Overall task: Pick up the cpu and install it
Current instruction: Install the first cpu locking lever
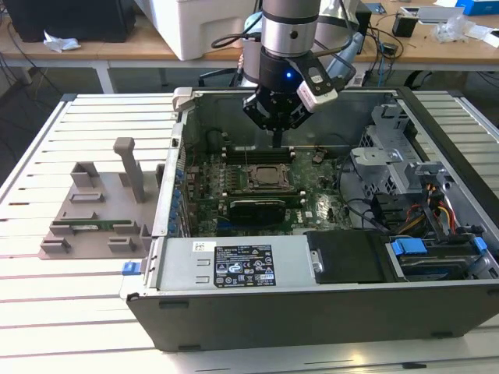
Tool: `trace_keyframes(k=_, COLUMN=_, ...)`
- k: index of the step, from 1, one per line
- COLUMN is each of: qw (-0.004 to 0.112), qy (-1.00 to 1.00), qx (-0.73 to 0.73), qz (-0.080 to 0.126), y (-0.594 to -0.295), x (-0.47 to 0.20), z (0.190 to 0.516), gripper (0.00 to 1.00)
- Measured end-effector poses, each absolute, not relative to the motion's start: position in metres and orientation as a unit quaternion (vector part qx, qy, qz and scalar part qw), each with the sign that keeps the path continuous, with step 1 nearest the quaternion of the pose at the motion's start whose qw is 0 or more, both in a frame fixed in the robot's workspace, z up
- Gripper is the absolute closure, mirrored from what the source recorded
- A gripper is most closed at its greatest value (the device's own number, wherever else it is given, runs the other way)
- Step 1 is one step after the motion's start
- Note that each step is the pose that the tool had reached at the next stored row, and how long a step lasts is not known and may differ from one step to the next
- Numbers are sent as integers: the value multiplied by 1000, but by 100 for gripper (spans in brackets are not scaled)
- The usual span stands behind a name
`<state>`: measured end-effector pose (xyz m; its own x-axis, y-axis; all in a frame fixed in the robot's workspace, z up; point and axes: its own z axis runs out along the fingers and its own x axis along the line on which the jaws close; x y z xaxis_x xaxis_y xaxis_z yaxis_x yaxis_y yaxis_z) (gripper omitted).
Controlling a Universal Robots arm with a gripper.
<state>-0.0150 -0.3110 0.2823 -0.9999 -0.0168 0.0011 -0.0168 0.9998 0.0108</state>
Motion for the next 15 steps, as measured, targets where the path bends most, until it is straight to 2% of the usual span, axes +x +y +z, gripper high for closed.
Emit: trace_keyframes(k=15, qw=1, qy=-1000, qx=8, qz=-5, y=-311, x=-41, z=282, gripper=89)
